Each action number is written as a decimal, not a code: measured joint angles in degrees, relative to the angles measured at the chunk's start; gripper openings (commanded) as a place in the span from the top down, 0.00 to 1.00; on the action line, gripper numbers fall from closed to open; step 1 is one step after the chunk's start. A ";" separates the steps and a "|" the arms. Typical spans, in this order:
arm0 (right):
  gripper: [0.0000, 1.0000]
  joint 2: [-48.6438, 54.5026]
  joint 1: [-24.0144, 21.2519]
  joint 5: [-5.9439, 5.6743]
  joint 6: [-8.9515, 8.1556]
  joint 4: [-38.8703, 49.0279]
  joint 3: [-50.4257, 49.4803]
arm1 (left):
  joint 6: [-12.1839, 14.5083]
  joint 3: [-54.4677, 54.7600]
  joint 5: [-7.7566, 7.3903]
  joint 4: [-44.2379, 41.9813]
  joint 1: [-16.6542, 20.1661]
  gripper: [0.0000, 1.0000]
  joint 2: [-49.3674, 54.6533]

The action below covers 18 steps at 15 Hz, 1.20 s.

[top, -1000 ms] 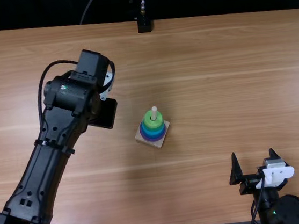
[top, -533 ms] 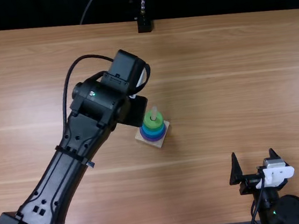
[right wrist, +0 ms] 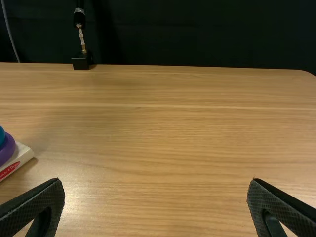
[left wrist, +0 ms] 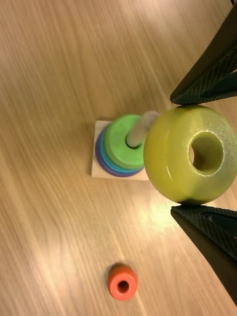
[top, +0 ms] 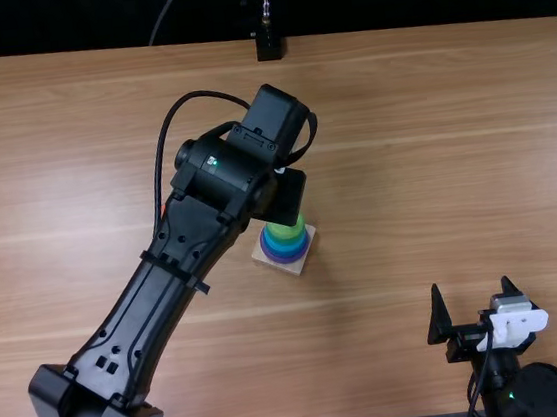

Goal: Build the Hanoi tower: stack the rings onto the peg from bottom to top in this color order: purple, dark blue, light blue, dark green, light green, yellow, orange.

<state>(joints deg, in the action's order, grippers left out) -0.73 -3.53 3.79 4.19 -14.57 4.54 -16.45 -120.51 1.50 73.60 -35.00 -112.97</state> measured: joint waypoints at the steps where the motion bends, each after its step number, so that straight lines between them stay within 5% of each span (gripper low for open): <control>1: 0.00 0.00 -0.02 0.02 0.00 -0.04 0.00 | -0.26 -0.74 -0.02 -0.04 -0.35 1.00 -0.74; 18: 0.00 0.00 0.00 0.02 -0.02 -0.02 -0.02 | -0.48 -0.02 -0.68 -0.55 -1.77 1.00 -4.22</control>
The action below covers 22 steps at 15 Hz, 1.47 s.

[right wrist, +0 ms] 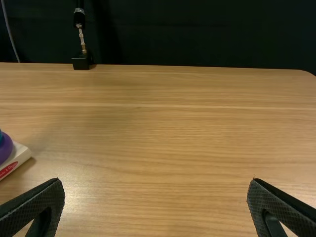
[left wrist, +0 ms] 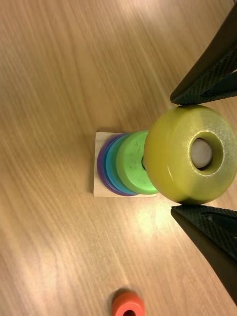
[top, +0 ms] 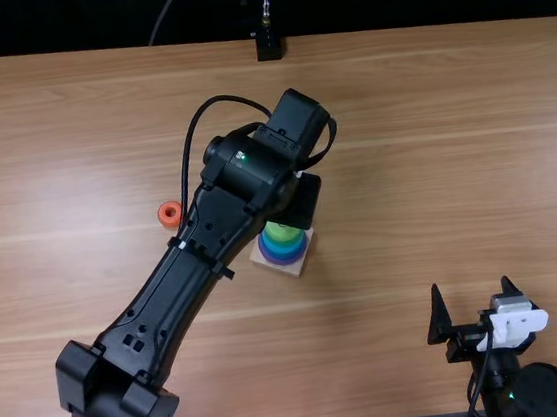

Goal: Build the Hanoi tower: stack the rings onto the peg from bottom to top in this color order: purple, dark blue, light blue, dark green, light green, yellow, orange.

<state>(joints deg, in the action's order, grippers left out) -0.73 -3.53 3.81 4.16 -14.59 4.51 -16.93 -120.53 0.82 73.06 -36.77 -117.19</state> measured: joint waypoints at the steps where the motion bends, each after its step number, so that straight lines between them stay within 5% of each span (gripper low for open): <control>1: 0.00 0.00 0.00 0.00 0.00 -0.02 0.02 | 0.00 0.50 0.04 -0.13 0.02 0.89 -0.11; 3: 0.00 0.00 0.00 -0.02 0.02 0.00 0.02 | 0.02 0.57 0.02 0.00 0.02 0.04 -0.20; 4: 0.00 0.00 -0.02 0.00 0.00 0.00 0.02 | 0.04 0.57 -0.24 0.33 0.02 0.00 -0.20; 8: 0.00 0.00 0.00 -0.02 0.00 0.00 0.02 | -0.07 0.57 -8.44 0.59 0.22 0.00 -0.20; 10: 0.00 0.00 0.00 0.00 0.02 0.02 0.02 | -0.02 0.57 -10.23 0.31 0.81 0.00 -0.20; 15: 0.00 0.00 -0.02 0.02 0.00 0.00 0.02 | 0.09 -0.37 -11.50 -4.90 7.17 0.00 0.24; 22: 0.00 0.00 0.00 -0.02 0.00 0.02 0.02 | 0.46 -0.02 -10.93 -4.92 20.33 0.00 8.37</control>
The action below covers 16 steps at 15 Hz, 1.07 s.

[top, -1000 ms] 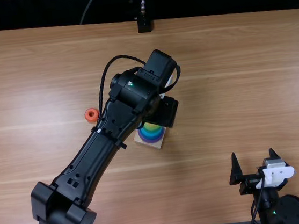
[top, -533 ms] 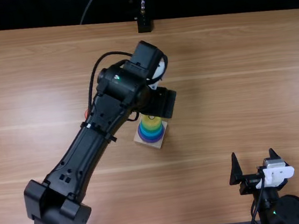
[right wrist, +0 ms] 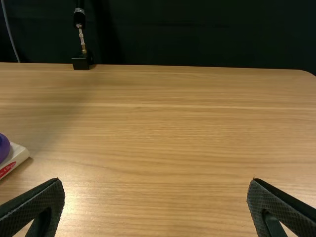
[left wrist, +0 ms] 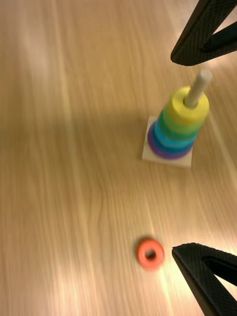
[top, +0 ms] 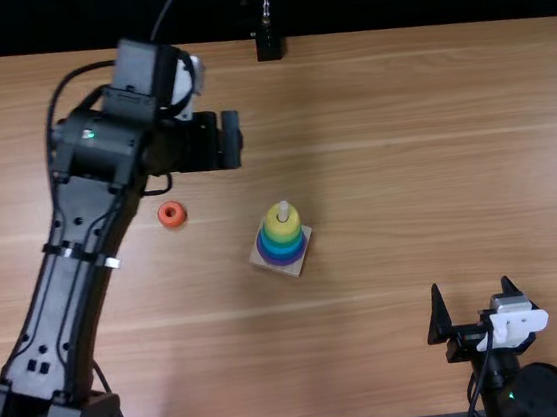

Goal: Build the Hanoi tower: stack the rings onto the peg from bottom to top in this color order: purple, dark blue, light blue, dark green, light green, yellow, orange.

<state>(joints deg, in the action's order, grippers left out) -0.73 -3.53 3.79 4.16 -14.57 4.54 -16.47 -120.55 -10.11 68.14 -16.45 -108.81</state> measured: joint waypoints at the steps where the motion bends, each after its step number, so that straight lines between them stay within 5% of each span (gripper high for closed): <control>1: 0.00 0.00 -0.02 0.02 0.02 -0.02 0.00 | 0.87 2.97 2.16 0.15 1.86 0.00 2.10; 3: 0.00 0.00 0.00 0.00 0.00 -0.04 0.00 | 4.79 11.10 7.72 0.11 3.34 0.00 5.18; 6: 0.00 0.00 -0.02 -0.02 0.00 -0.07 0.00 | 10.27 22.60 11.32 -0.83 3.32 0.00 6.03; 16: 0.00 0.00 -0.02 0.00 0.00 -0.02 0.00 | 12.79 26.14 12.09 -12.96 3.32 0.00 -5.31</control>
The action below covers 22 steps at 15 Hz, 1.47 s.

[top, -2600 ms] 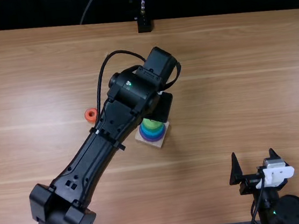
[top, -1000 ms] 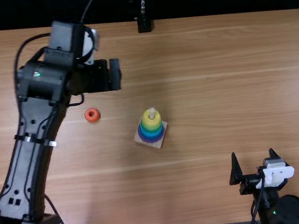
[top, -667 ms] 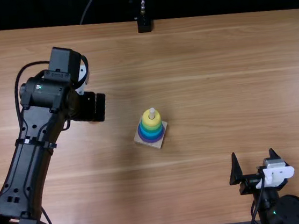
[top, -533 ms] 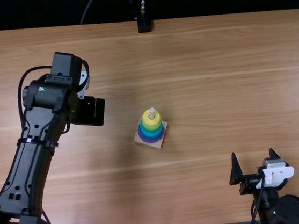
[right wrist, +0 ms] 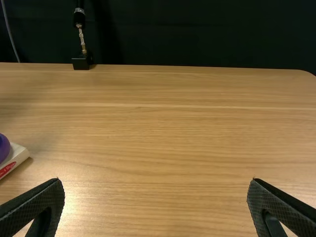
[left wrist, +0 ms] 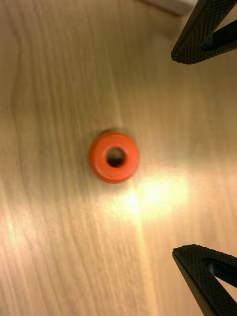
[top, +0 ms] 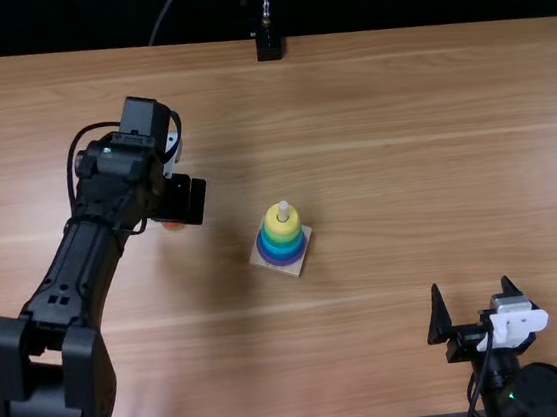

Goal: Build the Hanoi tower: stack the rings onto the peg from bottom to top in this color order: purple, dark blue, light blue, dark green, light green, yellow, orange.

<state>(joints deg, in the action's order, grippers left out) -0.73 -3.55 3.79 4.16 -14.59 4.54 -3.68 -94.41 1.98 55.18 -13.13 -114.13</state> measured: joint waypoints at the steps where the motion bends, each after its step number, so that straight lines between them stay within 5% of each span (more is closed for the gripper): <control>1: 0.00 0.00 0.02 0.02 0.00 0.00 0.00 | 0.07 0.00 0.00 -0.48 0.02 0.00 -1.07; 22: 0.00 0.00 0.02 0.00 0.02 0.00 0.00 | 0.48 0.02 -0.68 -4.59 1.20 0.00 -10.86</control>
<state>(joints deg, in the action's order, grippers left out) -0.73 -3.53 3.79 4.19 -14.59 4.54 -3.20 -94.39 1.30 50.59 -11.92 -124.99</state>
